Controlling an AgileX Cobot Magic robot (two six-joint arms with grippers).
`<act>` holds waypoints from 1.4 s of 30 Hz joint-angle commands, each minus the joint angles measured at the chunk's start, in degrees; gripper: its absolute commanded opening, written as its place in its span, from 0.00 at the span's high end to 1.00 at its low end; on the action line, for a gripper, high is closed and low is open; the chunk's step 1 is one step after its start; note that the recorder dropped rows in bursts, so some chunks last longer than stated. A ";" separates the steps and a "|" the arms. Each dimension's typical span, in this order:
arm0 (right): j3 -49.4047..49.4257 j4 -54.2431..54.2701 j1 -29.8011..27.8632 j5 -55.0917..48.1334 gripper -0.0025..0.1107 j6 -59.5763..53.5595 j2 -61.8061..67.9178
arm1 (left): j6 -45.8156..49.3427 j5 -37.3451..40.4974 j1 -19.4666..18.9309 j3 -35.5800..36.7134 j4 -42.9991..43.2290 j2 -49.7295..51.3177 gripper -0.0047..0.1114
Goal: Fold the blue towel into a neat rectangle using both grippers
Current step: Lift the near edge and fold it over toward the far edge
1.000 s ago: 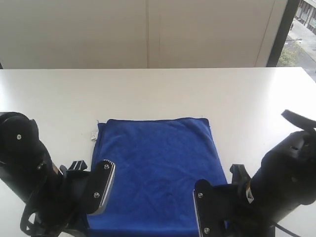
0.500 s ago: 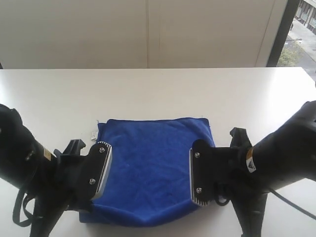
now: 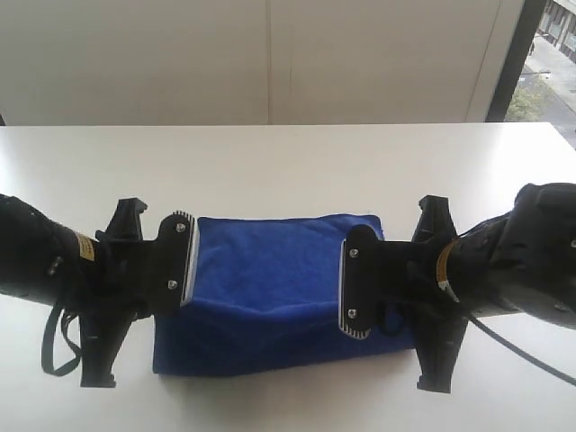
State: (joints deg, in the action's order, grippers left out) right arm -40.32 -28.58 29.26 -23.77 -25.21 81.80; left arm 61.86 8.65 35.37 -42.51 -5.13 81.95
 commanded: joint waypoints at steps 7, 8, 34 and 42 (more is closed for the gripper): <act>-2.42 -23.55 -1.03 4.73 0.98 23.51 5.76 | -0.39 -8.65 -3.24 -0.21 -0.31 1.53 0.96; -3.68 -24.49 -1.72 4.84 0.98 24.58 6.86 | -0.27 -9.65 -3.24 -0.21 -0.31 2.66 0.96; -20.84 -26.88 -12.31 12.11 0.98 25.21 24.97 | 3.61 -30.31 -8.45 -12.17 -1.43 23.18 0.96; -23.97 -26.88 -13.57 12.70 0.98 25.21 29.64 | 3.61 -31.38 -8.99 -15.50 -1.43 27.40 0.96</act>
State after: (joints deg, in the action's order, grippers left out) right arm -63.14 -55.31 16.52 -11.46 -0.43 110.19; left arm 65.50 -22.06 26.62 -57.22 -5.96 108.53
